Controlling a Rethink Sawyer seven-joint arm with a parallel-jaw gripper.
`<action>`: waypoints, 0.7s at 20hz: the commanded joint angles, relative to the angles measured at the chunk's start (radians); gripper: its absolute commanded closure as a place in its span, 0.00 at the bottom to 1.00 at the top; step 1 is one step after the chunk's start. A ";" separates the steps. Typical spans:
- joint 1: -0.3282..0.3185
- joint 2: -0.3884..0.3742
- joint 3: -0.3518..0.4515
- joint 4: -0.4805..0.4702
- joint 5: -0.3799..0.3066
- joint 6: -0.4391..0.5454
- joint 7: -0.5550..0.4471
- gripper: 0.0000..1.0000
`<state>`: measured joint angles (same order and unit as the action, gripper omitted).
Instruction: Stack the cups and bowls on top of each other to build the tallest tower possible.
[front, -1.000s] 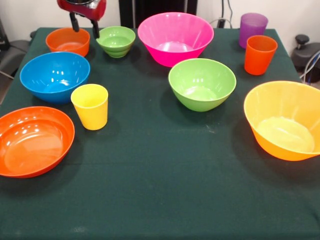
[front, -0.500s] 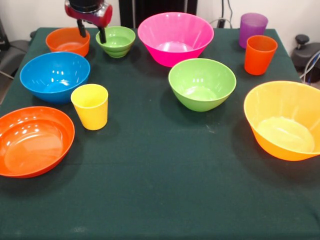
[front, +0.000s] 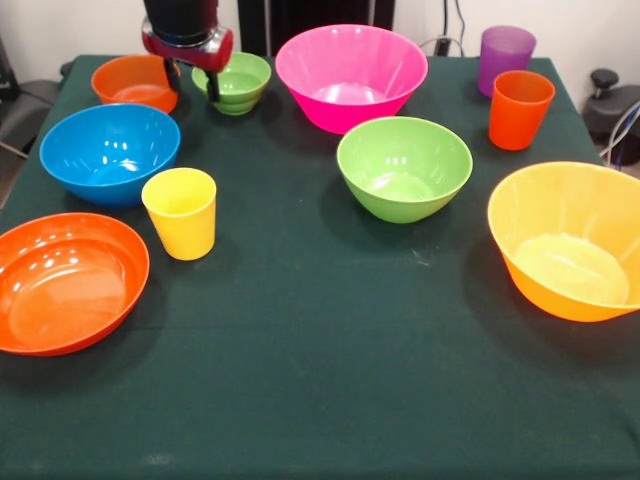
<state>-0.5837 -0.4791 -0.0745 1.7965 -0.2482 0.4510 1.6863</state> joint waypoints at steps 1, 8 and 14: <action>0.024 0.056 0.064 -0.081 -0.063 -0.087 0.046 0.00; 0.026 0.040 0.062 -0.062 -0.057 -0.082 0.051 0.00; 0.006 -0.068 0.067 0.011 -0.043 -0.008 0.024 0.00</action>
<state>-0.5847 -0.4849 -0.0748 1.7953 -0.2542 0.4285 1.6863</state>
